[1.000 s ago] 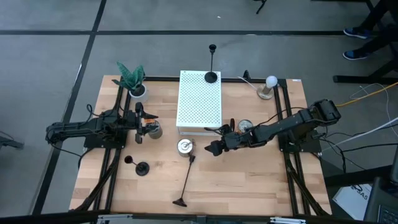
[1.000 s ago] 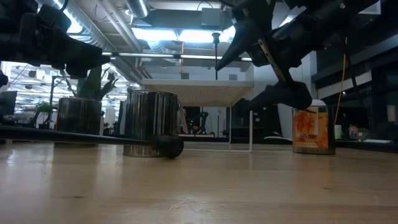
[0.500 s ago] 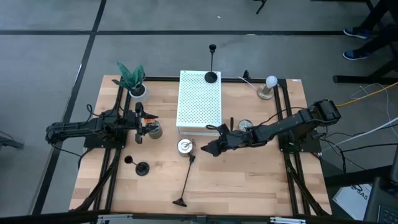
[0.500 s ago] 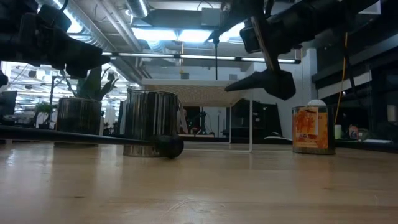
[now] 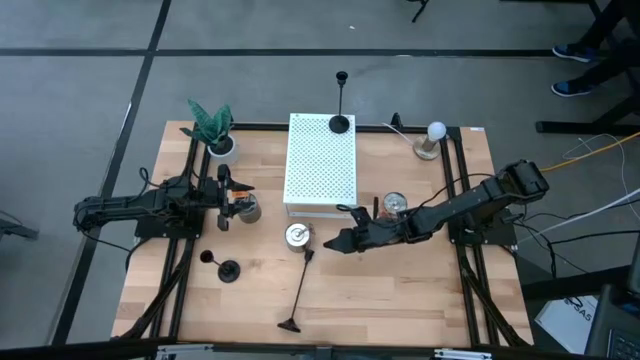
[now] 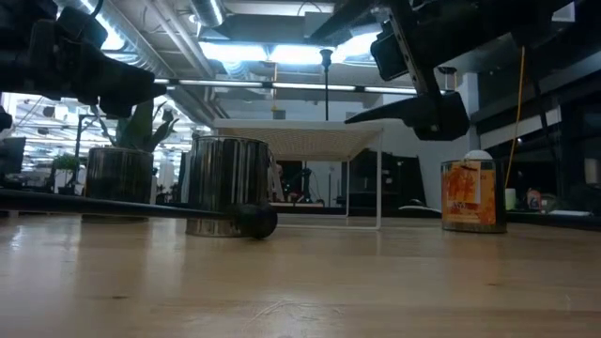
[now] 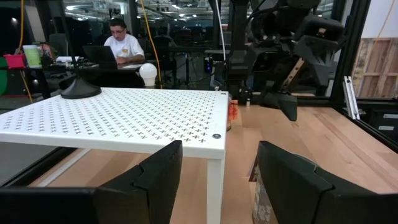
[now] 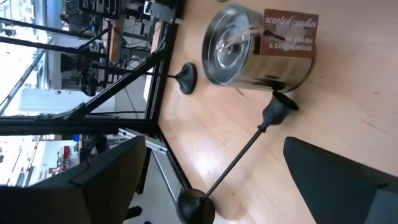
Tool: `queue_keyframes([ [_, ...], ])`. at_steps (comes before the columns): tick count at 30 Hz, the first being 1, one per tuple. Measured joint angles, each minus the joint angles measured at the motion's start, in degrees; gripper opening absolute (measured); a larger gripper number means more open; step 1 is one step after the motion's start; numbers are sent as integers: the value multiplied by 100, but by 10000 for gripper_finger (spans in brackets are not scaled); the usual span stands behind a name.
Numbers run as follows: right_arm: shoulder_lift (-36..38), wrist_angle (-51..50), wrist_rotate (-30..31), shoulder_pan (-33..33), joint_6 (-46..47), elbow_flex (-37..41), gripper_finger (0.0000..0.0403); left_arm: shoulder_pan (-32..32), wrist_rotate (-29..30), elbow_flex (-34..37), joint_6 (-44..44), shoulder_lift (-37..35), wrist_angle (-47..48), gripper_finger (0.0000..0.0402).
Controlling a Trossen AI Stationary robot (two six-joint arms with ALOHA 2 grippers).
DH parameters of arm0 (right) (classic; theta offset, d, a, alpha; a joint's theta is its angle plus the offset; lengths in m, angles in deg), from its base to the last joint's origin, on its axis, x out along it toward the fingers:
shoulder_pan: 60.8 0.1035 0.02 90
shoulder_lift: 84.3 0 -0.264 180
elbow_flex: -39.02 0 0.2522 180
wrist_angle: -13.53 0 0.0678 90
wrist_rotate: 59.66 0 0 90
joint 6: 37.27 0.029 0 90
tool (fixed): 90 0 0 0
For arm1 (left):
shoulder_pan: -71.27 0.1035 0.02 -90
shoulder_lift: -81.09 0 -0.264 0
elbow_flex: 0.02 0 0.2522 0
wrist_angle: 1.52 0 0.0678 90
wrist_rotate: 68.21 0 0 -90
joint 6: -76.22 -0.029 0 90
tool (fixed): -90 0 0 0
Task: Pick & Place candle stick holders
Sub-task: Put the bottom black candle holder on the shelf
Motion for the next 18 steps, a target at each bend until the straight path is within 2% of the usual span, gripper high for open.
queue_keyframes([
  [7, 0, -6, 596, 263, -42, 0, 385, -1, -1, 0, 0, 0, 0, 208],
  [11, -85, 82, 743, 545, -15, 0, 385, 0, 2, 0, 1, 0, 0, 208],
  [14, -269, 425, 867, 770, 9, 0, 385, -2, -1, 0, 0, 0, 0, 207],
  [18, -753, 632, 1358, 999, 233, -293, 385, 0, -1, 0, 0, 0, 0, 207],
])
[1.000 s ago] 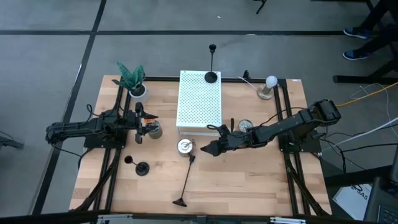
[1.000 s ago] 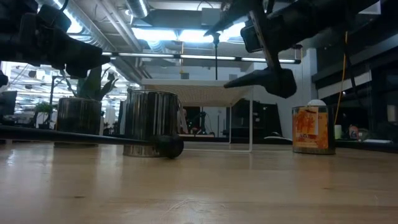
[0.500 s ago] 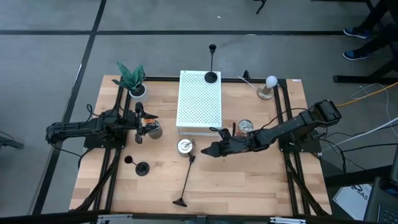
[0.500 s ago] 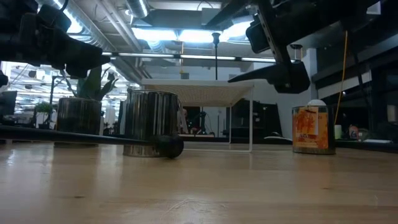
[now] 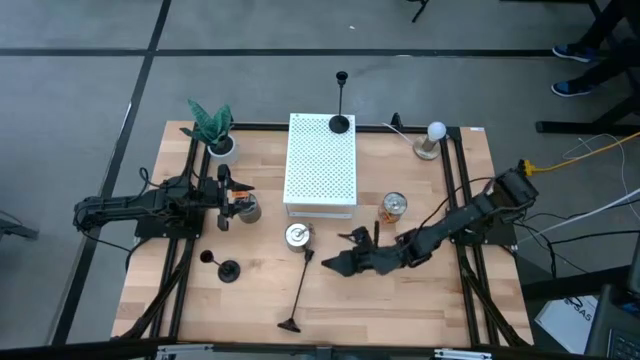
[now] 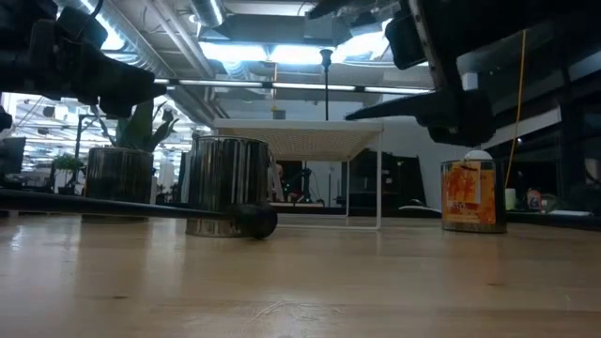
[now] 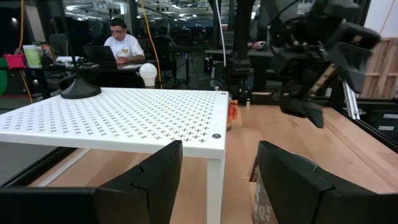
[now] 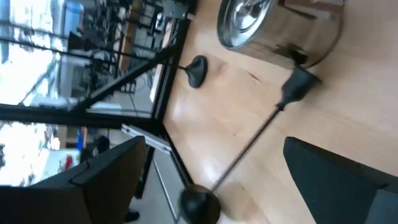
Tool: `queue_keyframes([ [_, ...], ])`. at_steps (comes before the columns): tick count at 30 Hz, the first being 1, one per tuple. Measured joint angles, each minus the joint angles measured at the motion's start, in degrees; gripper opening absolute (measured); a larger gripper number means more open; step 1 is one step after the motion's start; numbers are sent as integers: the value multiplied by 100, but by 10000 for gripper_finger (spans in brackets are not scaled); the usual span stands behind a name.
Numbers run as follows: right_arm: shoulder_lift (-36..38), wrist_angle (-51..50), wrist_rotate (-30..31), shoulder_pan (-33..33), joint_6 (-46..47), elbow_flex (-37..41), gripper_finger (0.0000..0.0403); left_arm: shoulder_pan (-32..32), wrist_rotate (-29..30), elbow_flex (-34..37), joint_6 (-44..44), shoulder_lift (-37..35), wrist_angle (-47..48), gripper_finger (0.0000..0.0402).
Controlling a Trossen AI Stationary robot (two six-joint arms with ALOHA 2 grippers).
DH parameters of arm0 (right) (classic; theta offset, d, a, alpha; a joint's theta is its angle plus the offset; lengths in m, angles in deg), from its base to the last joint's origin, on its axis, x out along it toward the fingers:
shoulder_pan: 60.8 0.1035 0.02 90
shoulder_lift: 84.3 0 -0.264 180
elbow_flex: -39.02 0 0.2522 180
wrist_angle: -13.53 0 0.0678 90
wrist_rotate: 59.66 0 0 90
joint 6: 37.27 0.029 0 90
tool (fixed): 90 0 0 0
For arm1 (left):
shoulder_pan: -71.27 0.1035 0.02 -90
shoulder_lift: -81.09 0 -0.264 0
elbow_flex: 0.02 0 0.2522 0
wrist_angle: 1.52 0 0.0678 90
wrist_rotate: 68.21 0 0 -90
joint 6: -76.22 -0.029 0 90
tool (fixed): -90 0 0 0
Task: Pick & Place candle stick holders
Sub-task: Put the bottom black candle holder on the shelf
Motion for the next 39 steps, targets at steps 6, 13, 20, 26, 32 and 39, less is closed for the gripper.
queue_keyframes([
  [6, -826, 16, 302, 29, 356, -1015, 385, -1, 2, 0, 0, 0, 0, 208],
  [13, -1609, -32, 199, -124, 353, -2028, 385, 1, 2, 0, 0, 0, 2, 208],
  [20, -1769, -75, -55, -188, 147, -2242, 385, 0, 0, 0, 0, 0, 2, 207],
  [26, -1769, -127, -76, -190, 25, -2240, 385, 1, 1, 0, 0, 0, 0, 208],
  [32, -1769, -165, -289, -190, 23, -2235, 385, 1, 1, 0, 0, 0, 0, 208],
  [39, -1769, -201, -673, -187, 52, -2235, 385, 1, 0, 0, 0, 0, 0, 207],
])
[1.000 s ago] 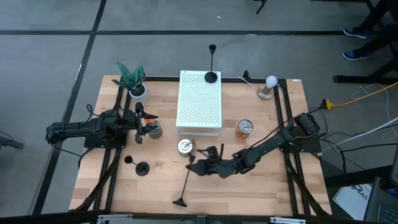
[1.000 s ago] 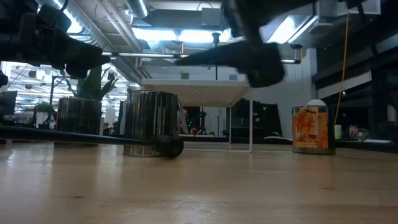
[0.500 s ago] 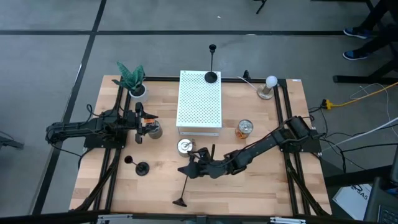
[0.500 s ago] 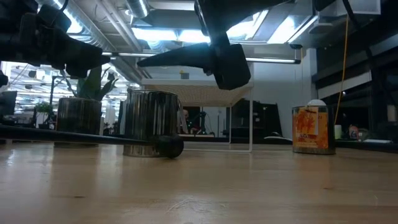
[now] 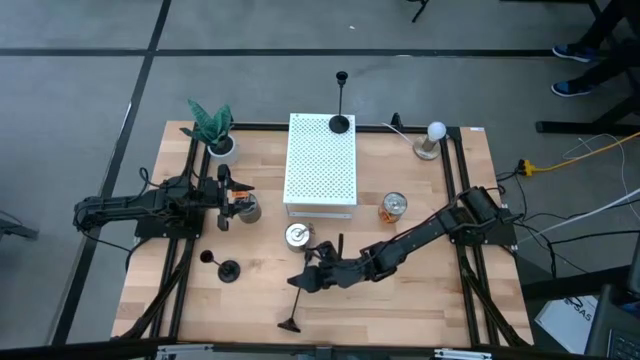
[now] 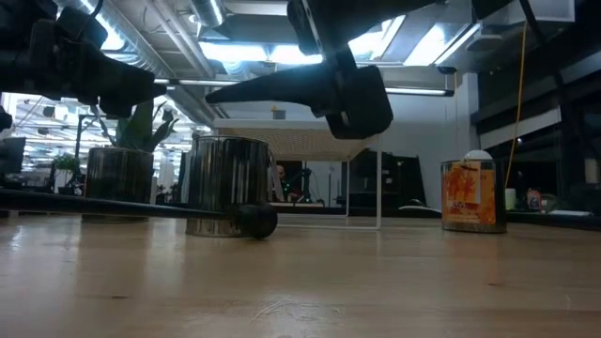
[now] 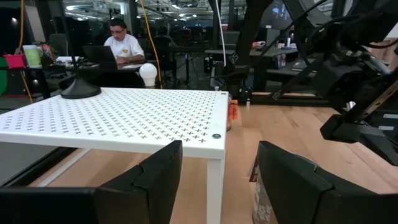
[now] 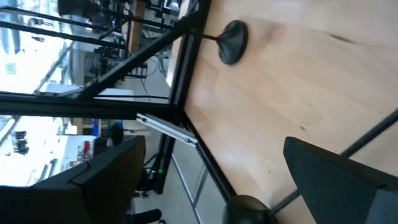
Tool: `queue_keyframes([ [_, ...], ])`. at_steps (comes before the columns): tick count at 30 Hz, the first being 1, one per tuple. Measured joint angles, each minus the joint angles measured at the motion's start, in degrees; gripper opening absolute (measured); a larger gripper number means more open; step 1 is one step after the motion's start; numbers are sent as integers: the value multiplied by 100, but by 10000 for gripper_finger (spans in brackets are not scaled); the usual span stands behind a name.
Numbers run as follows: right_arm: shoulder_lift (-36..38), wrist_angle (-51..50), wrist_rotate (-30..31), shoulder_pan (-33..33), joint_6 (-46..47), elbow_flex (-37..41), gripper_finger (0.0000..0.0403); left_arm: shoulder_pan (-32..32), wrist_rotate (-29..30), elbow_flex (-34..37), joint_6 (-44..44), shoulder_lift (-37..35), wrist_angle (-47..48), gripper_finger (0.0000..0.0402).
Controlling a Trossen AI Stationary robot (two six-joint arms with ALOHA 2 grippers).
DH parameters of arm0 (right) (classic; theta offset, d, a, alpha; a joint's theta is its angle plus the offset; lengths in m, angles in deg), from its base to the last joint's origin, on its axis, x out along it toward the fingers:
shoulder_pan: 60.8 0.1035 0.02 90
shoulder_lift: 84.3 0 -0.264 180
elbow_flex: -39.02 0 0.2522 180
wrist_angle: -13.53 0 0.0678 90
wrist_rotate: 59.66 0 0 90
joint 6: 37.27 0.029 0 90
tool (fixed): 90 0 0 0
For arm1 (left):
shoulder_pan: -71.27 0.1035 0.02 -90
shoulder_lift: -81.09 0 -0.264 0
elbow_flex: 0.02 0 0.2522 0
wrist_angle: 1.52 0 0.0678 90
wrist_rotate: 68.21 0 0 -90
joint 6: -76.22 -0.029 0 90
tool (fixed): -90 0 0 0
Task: Pick & Place candle stick holders
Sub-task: Put the bottom black candle holder on the shelf
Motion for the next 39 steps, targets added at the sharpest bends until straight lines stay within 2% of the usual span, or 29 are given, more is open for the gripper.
queue_keyframes([
  [10, 0, 65, 2, -4, 197, 2, 385, 0, 0, 0, 0, 0, 0, 208],
  [19, 0, -386, 196, -4, 815, -43, 385, -2, 0, 0, 0, 0, 0, 207],
  [25, -81, -1096, 194, -4, 1531, -307, 385, -1, 1, 0, 0, 0, 0, 208],
  [29, -334, -1110, 189, -4, 1917, -436, 385, -2, 0, 0, 0, 0, 0, 208],
  [39, -826, -1151, -261, -67, 3062, -584, 385, -1, 1, 0, 0, 0, 2, 208],
])
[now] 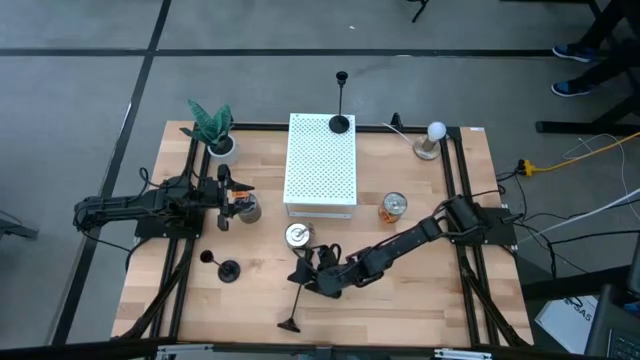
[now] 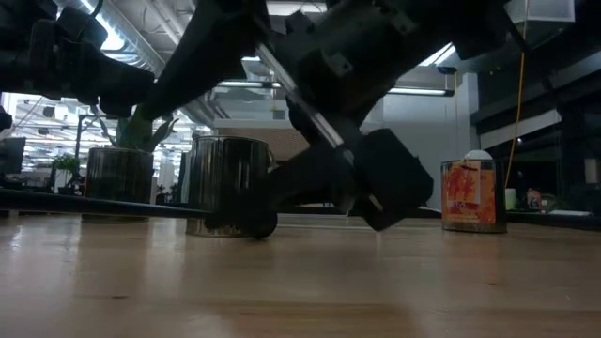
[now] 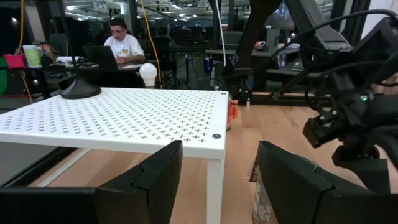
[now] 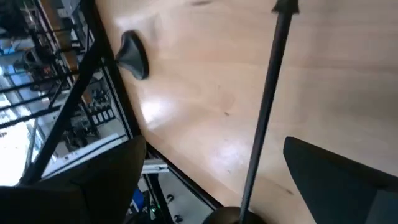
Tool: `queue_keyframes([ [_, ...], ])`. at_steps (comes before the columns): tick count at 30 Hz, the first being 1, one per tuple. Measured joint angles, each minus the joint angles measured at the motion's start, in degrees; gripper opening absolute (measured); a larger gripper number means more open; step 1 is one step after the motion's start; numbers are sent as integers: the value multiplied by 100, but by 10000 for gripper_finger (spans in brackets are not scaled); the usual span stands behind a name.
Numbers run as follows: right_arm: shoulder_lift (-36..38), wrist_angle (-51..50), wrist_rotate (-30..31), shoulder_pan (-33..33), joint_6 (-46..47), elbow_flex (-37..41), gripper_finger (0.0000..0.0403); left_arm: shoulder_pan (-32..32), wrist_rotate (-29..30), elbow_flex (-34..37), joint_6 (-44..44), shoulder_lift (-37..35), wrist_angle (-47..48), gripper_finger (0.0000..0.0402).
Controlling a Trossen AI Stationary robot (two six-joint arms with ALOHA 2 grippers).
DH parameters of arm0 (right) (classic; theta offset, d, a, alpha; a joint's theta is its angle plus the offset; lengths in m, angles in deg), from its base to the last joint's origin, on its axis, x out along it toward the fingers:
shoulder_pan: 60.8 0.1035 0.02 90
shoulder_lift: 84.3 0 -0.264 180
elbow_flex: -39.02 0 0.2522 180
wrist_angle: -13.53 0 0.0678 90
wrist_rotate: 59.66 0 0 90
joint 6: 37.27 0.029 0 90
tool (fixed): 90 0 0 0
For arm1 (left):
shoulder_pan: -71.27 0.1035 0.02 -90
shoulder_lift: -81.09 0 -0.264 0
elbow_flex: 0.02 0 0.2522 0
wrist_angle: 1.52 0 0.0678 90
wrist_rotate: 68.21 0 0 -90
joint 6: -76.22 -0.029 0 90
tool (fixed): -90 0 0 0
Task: Pick & Place candle stick holders
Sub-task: Put the bottom black candle holder on the shelf
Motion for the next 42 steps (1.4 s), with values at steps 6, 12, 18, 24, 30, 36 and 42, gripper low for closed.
queue_keyframes([
  [6, 4, -279, -65, -75, 62, -4, 356, 0, -1, 0, 0, 0, -2, 207],
  [12, 4, -470, -146, -77, 170, -4, 253, -1, 0, 0, 0, 0, -2, 207],
  [18, 4, -622, -146, -79, 233, -4, 140, 0, -1, 0, 0, 0, -2, 208],
  [24, -33, -620, -149, -137, 230, -2, 69, -1, 1, 0, 0, 0, -2, 207],
  [30, -168, -462, -185, -171, 340, 0, 35, -1, -1, -1, 0, 0, -2, 208],
  [36, -173, -448, -190, -194, 355, -7, 23, -1, 1, 0, 0, 0, -2, 207],
  [42, -173, -477, -190, -196, 339, -7, 16, 0, -1, 0, 0, 0, -2, 208],
])
